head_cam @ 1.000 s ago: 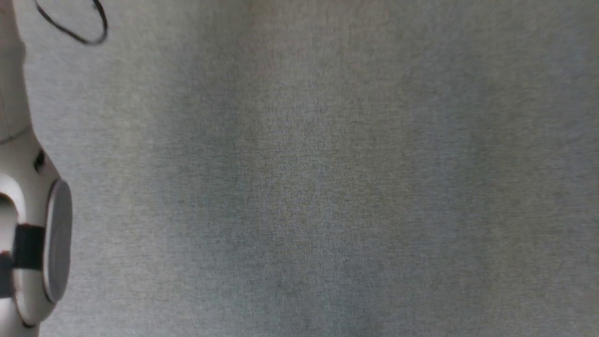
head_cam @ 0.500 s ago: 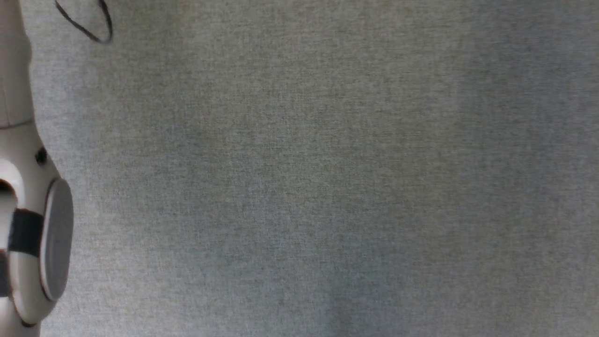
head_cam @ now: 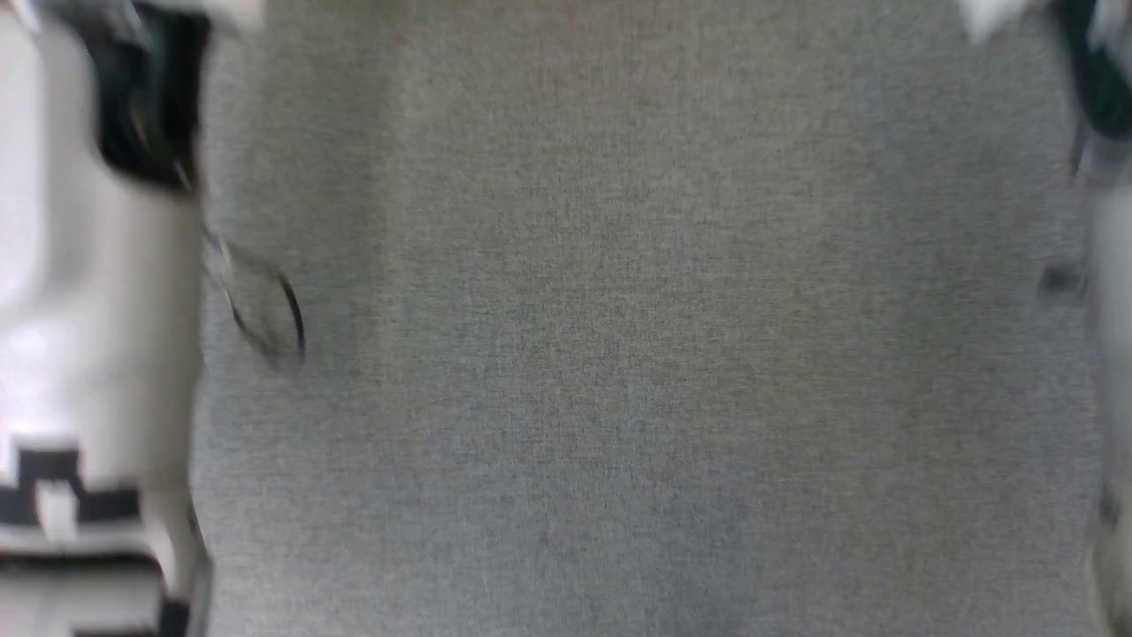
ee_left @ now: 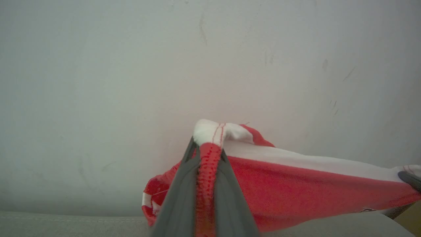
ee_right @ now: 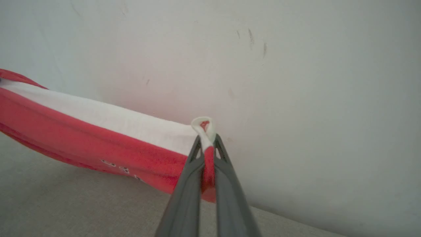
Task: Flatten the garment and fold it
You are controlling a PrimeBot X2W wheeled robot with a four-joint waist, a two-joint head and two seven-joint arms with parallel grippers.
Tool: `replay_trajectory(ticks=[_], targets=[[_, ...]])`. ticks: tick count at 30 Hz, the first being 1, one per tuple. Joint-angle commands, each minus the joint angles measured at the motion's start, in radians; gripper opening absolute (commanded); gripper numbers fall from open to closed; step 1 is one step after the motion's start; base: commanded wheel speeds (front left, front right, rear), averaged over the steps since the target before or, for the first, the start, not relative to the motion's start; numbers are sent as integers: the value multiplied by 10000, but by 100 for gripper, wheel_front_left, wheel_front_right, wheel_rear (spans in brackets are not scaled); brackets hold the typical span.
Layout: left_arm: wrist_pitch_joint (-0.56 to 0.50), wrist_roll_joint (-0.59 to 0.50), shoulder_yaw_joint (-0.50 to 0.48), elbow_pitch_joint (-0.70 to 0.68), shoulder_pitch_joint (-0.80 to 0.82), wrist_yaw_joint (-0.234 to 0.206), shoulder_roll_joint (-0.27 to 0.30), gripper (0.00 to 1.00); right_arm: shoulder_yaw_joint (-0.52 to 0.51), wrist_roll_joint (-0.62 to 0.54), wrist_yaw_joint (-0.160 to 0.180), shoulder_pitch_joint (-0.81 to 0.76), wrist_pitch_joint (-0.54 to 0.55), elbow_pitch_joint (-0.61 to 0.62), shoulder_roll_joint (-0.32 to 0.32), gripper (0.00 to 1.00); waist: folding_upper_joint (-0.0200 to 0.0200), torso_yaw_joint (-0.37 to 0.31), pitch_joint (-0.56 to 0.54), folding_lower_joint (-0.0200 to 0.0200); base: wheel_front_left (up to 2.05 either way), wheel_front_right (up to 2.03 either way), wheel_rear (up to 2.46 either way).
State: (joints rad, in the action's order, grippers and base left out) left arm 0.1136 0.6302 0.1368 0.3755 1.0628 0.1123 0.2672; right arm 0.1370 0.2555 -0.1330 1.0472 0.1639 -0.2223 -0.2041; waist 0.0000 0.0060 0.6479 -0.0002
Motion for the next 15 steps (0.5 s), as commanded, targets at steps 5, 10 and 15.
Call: replay_trajectory(ticks=[5, 10, 15], targets=[[141, 241, 23, -2120, -3029, -370, -201, 0, -609, 518, 23, -3236, 627, 2122, 203, 0, 0, 99, -1496, 2, 0, 0, 0], [269, 463, 319, -3741, -5595, -467, -436, 0, -984, 680, 23, -5586, 854, 3394, 611, 0, 0, 177, -2108, 2, 0, 0, 0], [243, 439, 948, -4687, -7659, -286, -302, 0, -1299, 809, 23, -7419, 823, 4144, 924, 0, 0, 277, -2699, 2, 0, 0, 0]])
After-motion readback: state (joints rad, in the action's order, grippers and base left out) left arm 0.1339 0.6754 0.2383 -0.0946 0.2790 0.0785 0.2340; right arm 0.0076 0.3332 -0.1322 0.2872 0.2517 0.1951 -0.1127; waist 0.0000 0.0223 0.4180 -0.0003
